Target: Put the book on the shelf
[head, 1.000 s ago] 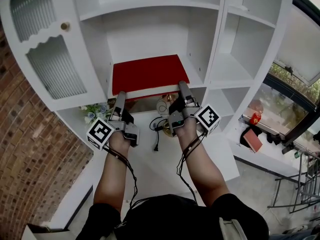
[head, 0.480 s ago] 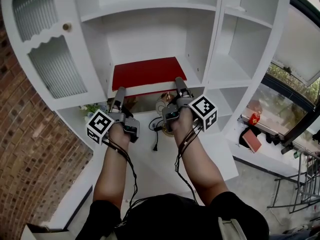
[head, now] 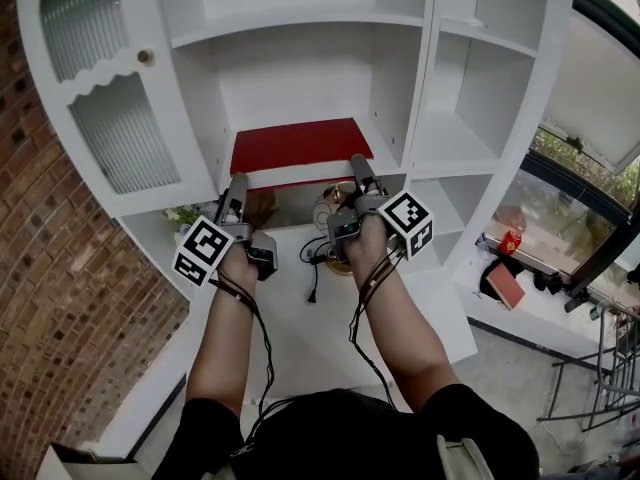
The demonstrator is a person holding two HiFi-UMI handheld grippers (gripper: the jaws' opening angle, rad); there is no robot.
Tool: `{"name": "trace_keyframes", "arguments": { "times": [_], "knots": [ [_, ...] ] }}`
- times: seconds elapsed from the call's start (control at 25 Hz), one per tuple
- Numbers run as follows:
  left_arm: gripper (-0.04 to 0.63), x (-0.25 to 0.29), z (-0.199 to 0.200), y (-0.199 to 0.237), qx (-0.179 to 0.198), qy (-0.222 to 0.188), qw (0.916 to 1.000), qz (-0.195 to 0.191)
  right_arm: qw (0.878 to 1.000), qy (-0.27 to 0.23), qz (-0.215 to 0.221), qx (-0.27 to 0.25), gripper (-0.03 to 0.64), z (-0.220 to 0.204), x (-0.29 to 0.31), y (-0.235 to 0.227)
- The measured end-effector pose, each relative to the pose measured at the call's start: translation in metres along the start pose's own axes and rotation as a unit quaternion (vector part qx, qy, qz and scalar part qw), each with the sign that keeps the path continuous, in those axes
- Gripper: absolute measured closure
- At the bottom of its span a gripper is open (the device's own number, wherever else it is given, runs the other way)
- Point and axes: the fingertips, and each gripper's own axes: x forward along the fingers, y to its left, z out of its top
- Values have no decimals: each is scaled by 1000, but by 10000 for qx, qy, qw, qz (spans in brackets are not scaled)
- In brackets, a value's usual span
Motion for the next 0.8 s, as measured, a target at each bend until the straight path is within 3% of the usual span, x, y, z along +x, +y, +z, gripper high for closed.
{"name": "trace_keyframes", "arguments": {
  "times": [0.12,0.24,0.32,0.36,0.44,0.56,0.68,0.8],
  "knots": [
    [308,-10,7,-12,766,-149,9969,-70,9988,-247,110,-409,346,10,-9,0],
    [337,-22,3,-15,1683,-123,9856,45,9947,-341,192,-947,341,13,-14,1],
    [344,-27,-6,-14,1941,-38,9809,76,9946,-379,190,-950,323,15,-14,-1],
    [344,-29,-10,-13,1955,-9,9807,70,9950,-418,164,-894,280,18,-14,-3],
    [345,-34,-16,-13,2010,19,9796,40,9941,-526,104,-938,259,24,-16,-4],
    [371,-45,-24,-18,2522,2,9677,-2,9843,-732,148,-1601,259,32,-27,3],
    [420,-57,-34,-23,3263,46,9453,23,9538,-888,338,-2850,261,33,-46,20],
    [519,-69,-48,-26,3898,135,9208,84,8999,-900,600,-4225,346,17,-69,39]
  ]
}}
